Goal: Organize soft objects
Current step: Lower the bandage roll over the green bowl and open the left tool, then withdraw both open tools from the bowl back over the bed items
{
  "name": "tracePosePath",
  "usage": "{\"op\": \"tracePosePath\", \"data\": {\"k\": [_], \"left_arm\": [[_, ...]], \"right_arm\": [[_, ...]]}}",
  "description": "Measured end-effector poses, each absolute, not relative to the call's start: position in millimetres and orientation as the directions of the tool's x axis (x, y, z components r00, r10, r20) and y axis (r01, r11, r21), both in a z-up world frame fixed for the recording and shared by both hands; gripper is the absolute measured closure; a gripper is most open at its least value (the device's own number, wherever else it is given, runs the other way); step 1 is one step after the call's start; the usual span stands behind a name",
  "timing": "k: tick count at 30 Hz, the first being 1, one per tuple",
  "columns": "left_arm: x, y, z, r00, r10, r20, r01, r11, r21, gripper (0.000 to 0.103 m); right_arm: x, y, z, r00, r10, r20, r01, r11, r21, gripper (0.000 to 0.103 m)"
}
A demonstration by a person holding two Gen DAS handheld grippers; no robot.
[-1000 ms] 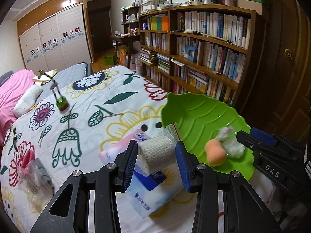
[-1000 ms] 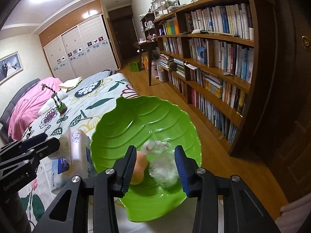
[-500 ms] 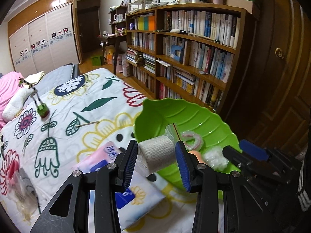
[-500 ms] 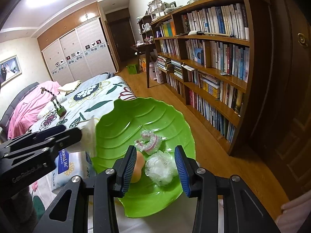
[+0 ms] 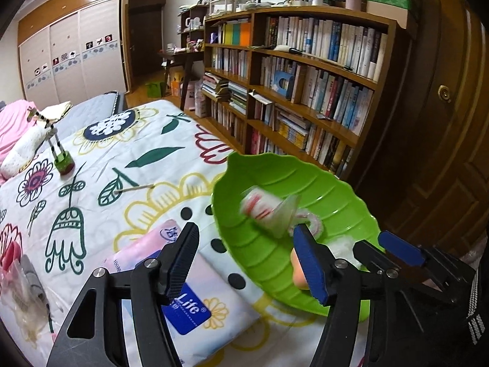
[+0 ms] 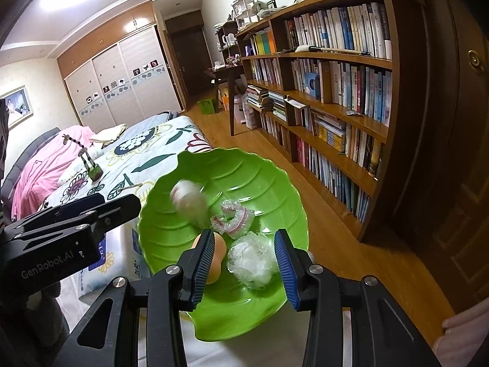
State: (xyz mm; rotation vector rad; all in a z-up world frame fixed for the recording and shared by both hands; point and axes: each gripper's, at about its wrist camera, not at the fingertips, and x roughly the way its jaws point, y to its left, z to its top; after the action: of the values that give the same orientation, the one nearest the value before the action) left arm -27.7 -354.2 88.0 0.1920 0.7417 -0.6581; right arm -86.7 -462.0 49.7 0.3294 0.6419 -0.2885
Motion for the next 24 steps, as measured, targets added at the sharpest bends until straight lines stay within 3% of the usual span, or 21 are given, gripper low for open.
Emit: {"op": "tracePosePath", "data": {"k": [9, 14, 24], "left_arm": [[-29.3, -346.5, 86.4, 0.552, -0.471, -0.688, 0.604, 0.795, -0.059, 0.036], [-28.6, -342.2, 85.4, 0.562, -0.447, -0.695, 0.587, 0.809, -0.046, 0.033], [-30.7, -329.9, 85.6, 0.568, -0.444, -0.693, 0.576, 0.816, -0.050, 0.033]], "right_arm": [[-84.8, -459.2, 48.2, 0.760, -0.152, -0.632, 0.355, 0.911, 0.208, 0.059], [-84.2, -459.9, 47.2, 0.760, -0.151, -0.632, 0.358, 0.909, 0.213, 0.050], [-84.4, -455.6, 44.3, 0.764, -0.141, -0.629, 0.351, 0.910, 0.221, 0.048]]}}
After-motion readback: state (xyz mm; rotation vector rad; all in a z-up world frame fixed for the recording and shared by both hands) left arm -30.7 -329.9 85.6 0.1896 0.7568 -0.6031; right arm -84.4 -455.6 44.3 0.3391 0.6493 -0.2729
